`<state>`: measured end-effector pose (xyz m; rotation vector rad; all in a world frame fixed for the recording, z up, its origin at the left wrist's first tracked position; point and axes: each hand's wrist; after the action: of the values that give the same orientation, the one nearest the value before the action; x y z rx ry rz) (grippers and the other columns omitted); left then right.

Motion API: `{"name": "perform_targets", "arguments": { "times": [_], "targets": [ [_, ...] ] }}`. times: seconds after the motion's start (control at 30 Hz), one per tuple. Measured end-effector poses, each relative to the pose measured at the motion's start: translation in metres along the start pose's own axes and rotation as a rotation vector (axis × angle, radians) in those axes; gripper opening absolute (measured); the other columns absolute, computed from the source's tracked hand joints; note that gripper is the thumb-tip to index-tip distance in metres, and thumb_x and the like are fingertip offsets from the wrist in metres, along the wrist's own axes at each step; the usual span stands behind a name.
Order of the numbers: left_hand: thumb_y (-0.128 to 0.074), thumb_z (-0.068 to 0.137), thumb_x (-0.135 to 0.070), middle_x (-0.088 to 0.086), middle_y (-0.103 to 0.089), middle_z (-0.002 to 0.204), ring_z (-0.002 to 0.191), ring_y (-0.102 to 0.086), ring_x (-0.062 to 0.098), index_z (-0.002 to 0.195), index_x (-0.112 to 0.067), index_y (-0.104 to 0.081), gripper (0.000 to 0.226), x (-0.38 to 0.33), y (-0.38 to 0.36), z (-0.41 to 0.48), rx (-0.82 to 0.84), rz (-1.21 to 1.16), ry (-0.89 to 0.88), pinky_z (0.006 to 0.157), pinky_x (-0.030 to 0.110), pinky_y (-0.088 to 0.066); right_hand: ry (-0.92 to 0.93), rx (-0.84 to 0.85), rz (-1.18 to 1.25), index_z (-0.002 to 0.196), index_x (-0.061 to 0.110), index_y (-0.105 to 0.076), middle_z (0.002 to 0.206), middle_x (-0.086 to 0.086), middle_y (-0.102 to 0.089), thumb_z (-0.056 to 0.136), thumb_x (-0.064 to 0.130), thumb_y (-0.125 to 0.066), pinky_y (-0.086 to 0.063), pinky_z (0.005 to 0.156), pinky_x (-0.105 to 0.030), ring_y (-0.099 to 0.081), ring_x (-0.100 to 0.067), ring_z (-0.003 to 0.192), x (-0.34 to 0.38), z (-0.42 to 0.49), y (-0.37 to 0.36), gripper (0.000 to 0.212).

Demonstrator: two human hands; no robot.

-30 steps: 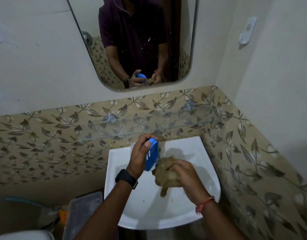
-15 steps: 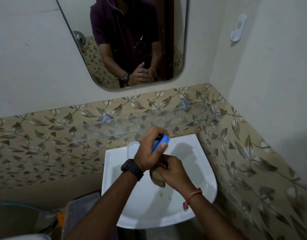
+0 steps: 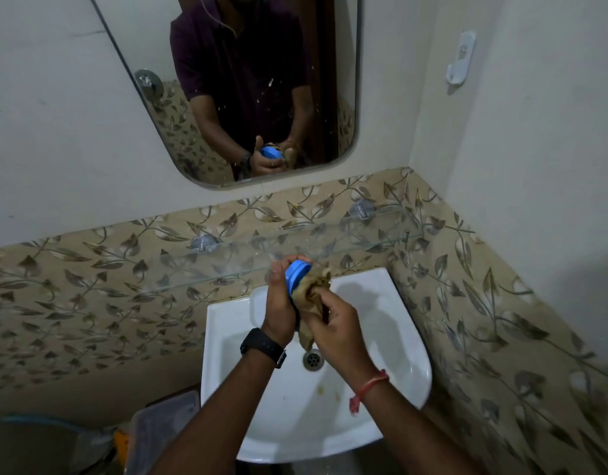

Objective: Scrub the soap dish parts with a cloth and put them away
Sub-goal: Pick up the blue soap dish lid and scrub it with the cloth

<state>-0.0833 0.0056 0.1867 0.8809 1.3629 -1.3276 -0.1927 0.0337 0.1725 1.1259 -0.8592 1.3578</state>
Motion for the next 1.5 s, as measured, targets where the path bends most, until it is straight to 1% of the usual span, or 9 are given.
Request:
{"name": "perform_targets", "arguments": {
  "times": [0.17, 0.33, 0.5, 0.6, 0.7, 0.8, 0.9, 1.3, 1.5],
  "targets": [
    [-0.032, 0.086, -0.068, 0.016, -0.061, 0.103, 0.096, -0.056, 0.032, 0.105, -0.012, -0.063, 0.066, -0.003, 0.008, 0.007, -0.048, 0.097, -0.03, 0.09, 0.046, -0.044, -0.021, 0.07, -0.237, 0.07, 0.026, -0.058, 0.063, 0.009, -0.057, 0.086, 0.008, -0.064, -0.043, 0.057, -0.014, -0.054, -0.004, 0.06, -0.019, 0.002, 0.01, 0.025],
    [-0.038, 0.089, -0.066, 0.012, -0.062, 0.093, 0.088, -0.058, 0.029, 0.104, -0.011, -0.062, 0.062, 0.001, 0.006, 0.009, -0.014, 0.042, -0.027, 0.087, 0.043, -0.046, -0.105, -0.162, 0.065, 0.084, 0.022, -0.068, 0.077, 0.007, -0.07, 0.09, 0.016, -0.065, -0.051, 0.064, -0.014, -0.066, -0.003, 0.073, 0.01, 0.018, -0.012, 0.009],
    [-0.034, 0.091, -0.067, 0.014, -0.066, 0.085, 0.075, -0.064, 0.026, 0.108, -0.008, -0.065, 0.069, -0.001, 0.024, 0.013, -0.086, -0.144, 0.09, 0.073, 0.037, -0.054, 0.1, 0.228, -0.146, 0.076, 0.029, -0.063, 0.073, 0.021, -0.059, 0.095, 0.017, -0.062, -0.041, 0.064, -0.009, -0.057, 0.0, 0.068, 0.01, 0.014, -0.001, 0.022],
    [-0.035, 0.088, -0.075, 0.014, -0.07, 0.09, 0.079, -0.066, 0.028, 0.11, -0.008, -0.071, 0.079, 0.001, 0.036, 0.012, -0.123, -0.225, 0.183, 0.071, 0.037, -0.06, 0.108, 0.36, -0.351, 0.098, 0.018, -0.075, 0.089, 0.018, -0.062, 0.086, 0.01, -0.062, -0.041, 0.073, -0.002, -0.06, 0.007, 0.08, -0.004, 0.012, 0.019, 0.02],
    [-0.039, 0.086, -0.081, 0.011, -0.075, 0.088, 0.08, -0.07, 0.028, 0.1, -0.013, -0.079, 0.08, 0.003, 0.044, 0.007, -0.139, -0.421, 0.207, 0.076, 0.038, -0.062, 0.083, 0.225, -0.44, 0.097, 0.021, -0.077, 0.08, 0.02, -0.061, 0.087, 0.014, -0.063, -0.038, 0.067, -0.001, -0.056, 0.016, 0.072, -0.009, 0.013, 0.039, 0.019],
    [-0.047, 0.079, -0.085, 0.013, -0.075, 0.097, 0.09, -0.073, 0.03, 0.103, -0.01, -0.079, 0.085, 0.0, 0.057, 0.009, -0.191, -0.596, 0.213, 0.09, 0.045, -0.06, -0.095, 0.019, -0.507, 0.064, 0.023, -0.064, 0.059, 0.01, -0.058, 0.089, 0.009, -0.061, -0.035, 0.051, -0.01, -0.053, -0.005, 0.058, -0.02, 0.015, 0.057, 0.029],
    [-0.048, 0.079, -0.085, 0.015, -0.075, 0.101, 0.092, -0.073, 0.031, 0.109, -0.008, -0.078, 0.088, -0.003, 0.064, 0.012, -0.164, -0.642, 0.215, 0.088, 0.046, -0.06, -0.208, -0.097, -0.375, 0.063, 0.007, -0.051, 0.053, -0.006, -0.049, 0.091, 0.015, -0.062, -0.035, 0.048, -0.023, -0.046, -0.014, 0.055, -0.021, 0.017, 0.062, 0.031],
    [-0.047, 0.077, -0.087, 0.014, -0.072, 0.097, 0.087, -0.072, 0.031, 0.104, -0.009, -0.078, 0.089, -0.007, 0.051, 0.012, -0.118, -0.641, 0.212, 0.087, 0.045, -0.06, -0.251, 0.056, -0.206, 0.056, 0.01, -0.045, 0.049, 0.009, -0.038, 0.084, 0.015, -0.067, -0.032, 0.046, -0.016, -0.037, -0.003, 0.047, -0.009, -0.023, -0.009, 0.036],
    [-0.045, 0.077, -0.085, 0.011, -0.074, 0.092, 0.085, -0.069, 0.029, 0.101, -0.011, -0.077, 0.085, -0.017, 0.049, 0.009, 0.002, -0.452, 0.176, 0.082, 0.042, -0.06, -0.049, -0.195, -0.224, 0.06, 0.016, -0.039, 0.049, 0.006, -0.036, 0.088, 0.016, -0.066, -0.029, 0.047, -0.013, -0.033, -0.008, 0.05, 0.006, -0.018, 0.011, 0.039]
  ]
}}
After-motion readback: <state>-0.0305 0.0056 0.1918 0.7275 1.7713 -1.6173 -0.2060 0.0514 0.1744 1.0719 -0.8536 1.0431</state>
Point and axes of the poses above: each hand's wrist, its own z-axis towards the middle knuckle, its own y-axis out of the back of the hand, x = y × z
